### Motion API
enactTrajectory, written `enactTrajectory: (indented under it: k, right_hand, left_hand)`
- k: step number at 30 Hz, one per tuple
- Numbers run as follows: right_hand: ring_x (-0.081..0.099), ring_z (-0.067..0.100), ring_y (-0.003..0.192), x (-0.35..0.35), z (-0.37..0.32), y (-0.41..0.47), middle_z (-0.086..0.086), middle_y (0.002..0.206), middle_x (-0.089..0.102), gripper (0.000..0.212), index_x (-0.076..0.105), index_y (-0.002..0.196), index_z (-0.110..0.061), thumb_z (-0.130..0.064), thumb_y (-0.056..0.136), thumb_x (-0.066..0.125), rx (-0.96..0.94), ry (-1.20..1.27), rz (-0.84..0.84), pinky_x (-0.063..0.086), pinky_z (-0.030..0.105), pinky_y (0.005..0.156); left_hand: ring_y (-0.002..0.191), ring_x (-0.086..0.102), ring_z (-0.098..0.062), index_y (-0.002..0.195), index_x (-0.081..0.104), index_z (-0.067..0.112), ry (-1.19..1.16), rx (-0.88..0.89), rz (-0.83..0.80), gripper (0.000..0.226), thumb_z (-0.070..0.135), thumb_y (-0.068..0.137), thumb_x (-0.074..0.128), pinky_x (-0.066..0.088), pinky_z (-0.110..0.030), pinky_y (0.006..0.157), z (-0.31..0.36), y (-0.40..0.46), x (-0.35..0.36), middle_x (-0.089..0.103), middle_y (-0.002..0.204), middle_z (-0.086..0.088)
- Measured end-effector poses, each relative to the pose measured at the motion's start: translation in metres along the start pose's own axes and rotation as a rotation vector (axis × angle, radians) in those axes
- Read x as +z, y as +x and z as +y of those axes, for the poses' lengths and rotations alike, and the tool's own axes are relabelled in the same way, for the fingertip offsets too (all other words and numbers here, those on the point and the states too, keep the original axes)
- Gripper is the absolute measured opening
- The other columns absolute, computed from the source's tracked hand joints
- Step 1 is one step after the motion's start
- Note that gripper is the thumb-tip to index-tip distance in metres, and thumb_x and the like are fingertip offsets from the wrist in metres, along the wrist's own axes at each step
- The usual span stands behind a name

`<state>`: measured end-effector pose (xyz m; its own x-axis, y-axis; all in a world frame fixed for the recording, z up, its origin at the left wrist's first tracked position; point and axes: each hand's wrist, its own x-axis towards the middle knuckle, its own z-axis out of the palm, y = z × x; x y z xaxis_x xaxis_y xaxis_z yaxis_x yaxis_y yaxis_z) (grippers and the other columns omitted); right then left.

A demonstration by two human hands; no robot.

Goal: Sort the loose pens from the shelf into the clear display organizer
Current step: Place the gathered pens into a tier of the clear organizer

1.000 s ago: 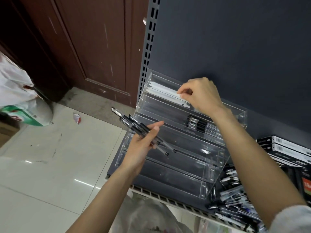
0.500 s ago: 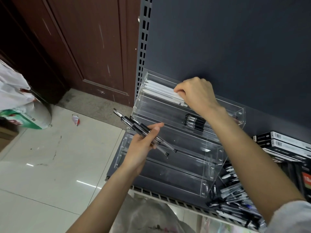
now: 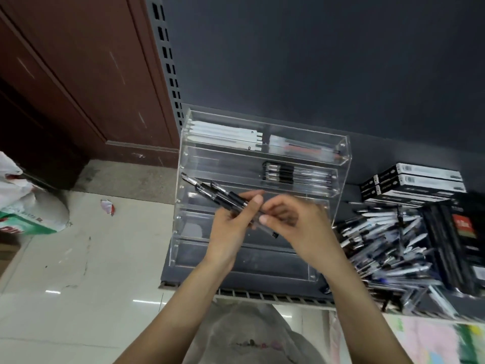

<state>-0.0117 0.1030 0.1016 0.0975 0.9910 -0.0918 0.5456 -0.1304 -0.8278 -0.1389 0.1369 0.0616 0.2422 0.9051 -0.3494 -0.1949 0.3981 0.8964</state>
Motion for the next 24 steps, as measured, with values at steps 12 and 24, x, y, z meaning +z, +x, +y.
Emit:
enactTrajectory:
  k: [12,24]
  right_hand:
    - [0.048,0.009,0.082,-0.069,0.062,0.010,-0.011,0.081,0.068,0.022,0.073,0.101,-0.018,-0.016,0.079,0.073,-0.202,-0.528,0.465,0.039,0.029,0.079]
    - [0.065,0.023,0.067,-0.061,0.076,0.068,0.001,0.071,0.067,0.010,0.068,0.072,-0.013,-0.012,0.073,0.078,-0.274,-1.051,0.256,0.051,0.031,0.059]
  left_hand:
    - [0.058,0.056,-0.002,0.096,0.069,0.018,0.122,0.002,0.003,0.010,0.015,0.087,0.063,0.048,-0.012,0.061,-0.011,-0.002,-0.001,0.061,0.076,0.005]
    - [0.065,0.060,0.002,0.091,0.069,0.016,0.067,-0.015,-0.020,0.011,0.009,0.083,0.066,0.049,-0.013,0.062,-0.019,-0.008,0.006,0.065,0.067,0.014]
